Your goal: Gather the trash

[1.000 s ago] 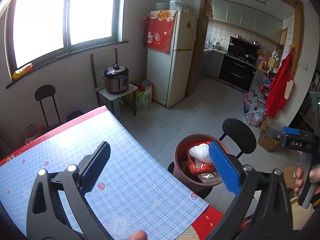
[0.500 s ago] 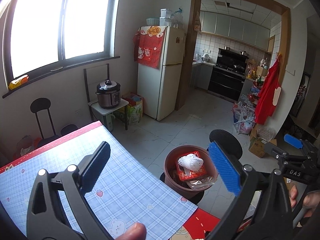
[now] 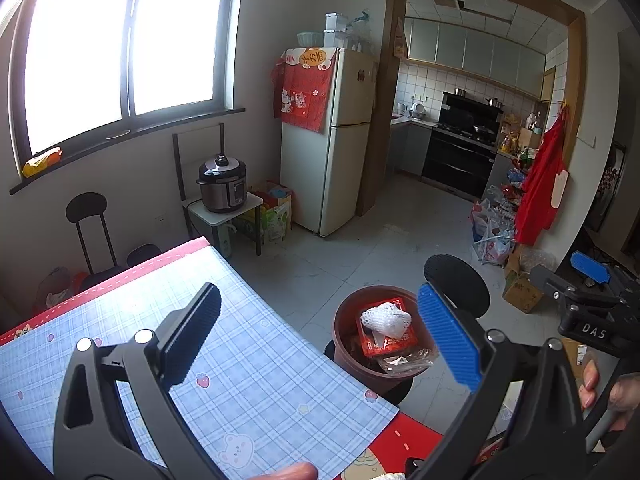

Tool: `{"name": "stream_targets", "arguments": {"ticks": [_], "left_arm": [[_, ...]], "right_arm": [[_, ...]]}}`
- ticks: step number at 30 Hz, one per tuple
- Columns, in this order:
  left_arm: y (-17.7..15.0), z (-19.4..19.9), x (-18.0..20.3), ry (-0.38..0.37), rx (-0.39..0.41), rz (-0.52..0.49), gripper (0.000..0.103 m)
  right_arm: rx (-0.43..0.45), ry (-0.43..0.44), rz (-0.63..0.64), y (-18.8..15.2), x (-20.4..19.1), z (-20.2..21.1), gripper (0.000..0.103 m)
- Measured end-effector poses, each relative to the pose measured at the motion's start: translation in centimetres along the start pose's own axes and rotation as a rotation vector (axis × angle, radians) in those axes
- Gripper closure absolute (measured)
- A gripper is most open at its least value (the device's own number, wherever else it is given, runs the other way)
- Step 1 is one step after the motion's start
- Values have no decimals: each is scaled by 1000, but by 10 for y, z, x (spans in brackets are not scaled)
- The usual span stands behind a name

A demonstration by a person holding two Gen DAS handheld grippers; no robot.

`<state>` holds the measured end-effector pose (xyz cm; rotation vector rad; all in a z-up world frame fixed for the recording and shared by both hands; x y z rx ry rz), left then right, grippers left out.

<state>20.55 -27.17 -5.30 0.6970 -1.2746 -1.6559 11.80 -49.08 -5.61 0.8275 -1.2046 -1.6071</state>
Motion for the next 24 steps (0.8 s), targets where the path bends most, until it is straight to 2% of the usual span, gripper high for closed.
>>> {"name": "stream_targets", "arguments": {"ticks": [24], "left_arm": [[-2,-3,-2,11,-4,-1,6]], "right_arm": [[-12,-10,-2,2,0,-6,6]]}}
Point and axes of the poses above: each gripper's, at about its wrist camera, not at the fingertips, and z roughly against the way its jaws point, x to its right, y to its top, the point moved 9 cm from there along -z, roughly the way its jaws point, and after that the axes turned 15 degrees about x, right-handed, at the moved point
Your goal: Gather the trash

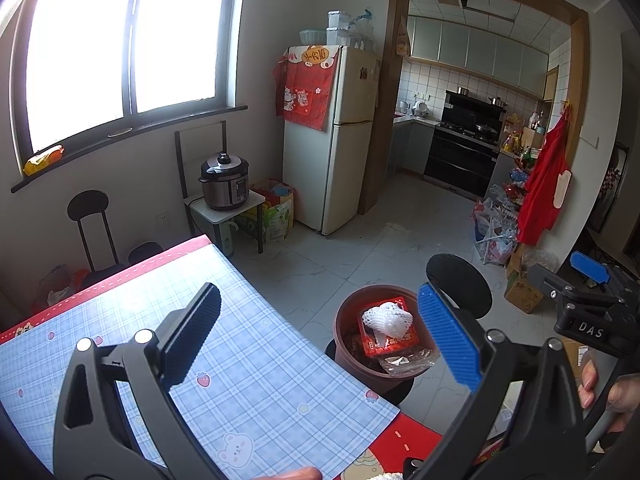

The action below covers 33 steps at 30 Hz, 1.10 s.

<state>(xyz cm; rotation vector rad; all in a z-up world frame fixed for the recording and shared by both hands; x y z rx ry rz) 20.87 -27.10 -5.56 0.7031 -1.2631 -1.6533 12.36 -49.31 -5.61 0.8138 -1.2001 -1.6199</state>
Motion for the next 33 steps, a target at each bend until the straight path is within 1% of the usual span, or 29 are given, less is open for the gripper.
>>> {"name": "stream_targets", "arguments": {"ticks": [18,33], "left_arm": [[0,-2,1,-1,-2,-1,6],[-3,-4,5,-20,-10,3,6]], "right_arm": [[-4,-10,3,1,2,-2,6],[-15,-19,2,1,6,-3,6]]}}
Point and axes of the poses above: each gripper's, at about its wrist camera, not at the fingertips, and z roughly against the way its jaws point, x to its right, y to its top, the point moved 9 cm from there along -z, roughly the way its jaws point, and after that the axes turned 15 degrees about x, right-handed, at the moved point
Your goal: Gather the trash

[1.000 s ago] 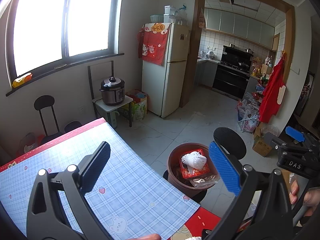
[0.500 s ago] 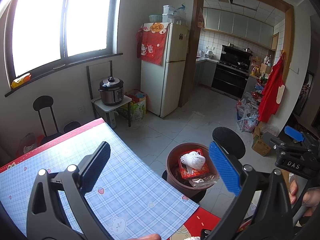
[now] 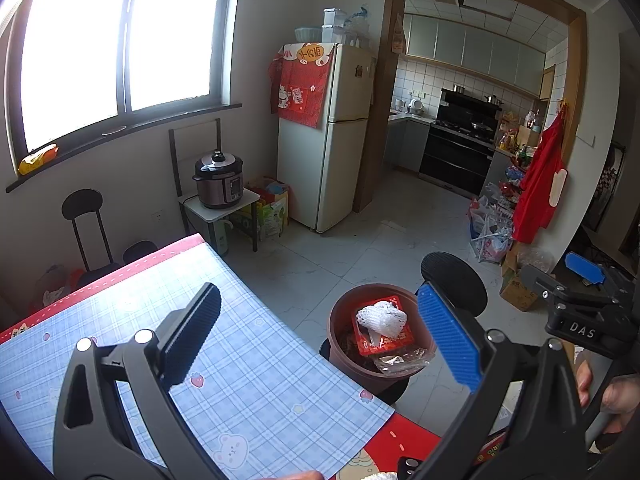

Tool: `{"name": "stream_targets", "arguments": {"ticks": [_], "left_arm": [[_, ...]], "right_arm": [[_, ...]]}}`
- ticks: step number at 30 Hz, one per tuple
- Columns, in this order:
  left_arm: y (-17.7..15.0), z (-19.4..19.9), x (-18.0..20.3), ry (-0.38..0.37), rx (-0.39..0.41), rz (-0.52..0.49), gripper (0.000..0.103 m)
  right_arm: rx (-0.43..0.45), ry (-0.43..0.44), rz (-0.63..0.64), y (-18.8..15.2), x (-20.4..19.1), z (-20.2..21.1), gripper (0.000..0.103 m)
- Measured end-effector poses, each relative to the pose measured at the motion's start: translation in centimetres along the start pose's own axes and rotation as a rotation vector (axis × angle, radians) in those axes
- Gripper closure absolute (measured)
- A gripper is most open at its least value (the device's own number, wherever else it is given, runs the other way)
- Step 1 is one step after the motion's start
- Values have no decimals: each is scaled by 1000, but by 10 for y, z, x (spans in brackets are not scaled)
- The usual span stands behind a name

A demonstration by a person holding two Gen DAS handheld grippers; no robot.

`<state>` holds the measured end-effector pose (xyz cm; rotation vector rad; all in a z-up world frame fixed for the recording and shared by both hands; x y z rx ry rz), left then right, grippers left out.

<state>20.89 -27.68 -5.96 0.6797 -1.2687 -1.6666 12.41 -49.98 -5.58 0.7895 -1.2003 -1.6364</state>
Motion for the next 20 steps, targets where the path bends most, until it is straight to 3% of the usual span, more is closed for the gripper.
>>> {"name": "stream_targets", "arguments": {"ticks": [20], "left_arm": [[-6,3,-1,-4,-7,12,6]], "right_arm": [[-9,3,7,-3,-1,-1,6]]}}
Point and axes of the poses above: each gripper's, at about its wrist camera, not at the fingertips, and z roughly against the way its jaws point, x to its right, y to its top, the point moved 9 cm from there along -z, roughly the way its jaws point, and after that the axes turned 15 degrees about x, right-handed, at the moved point
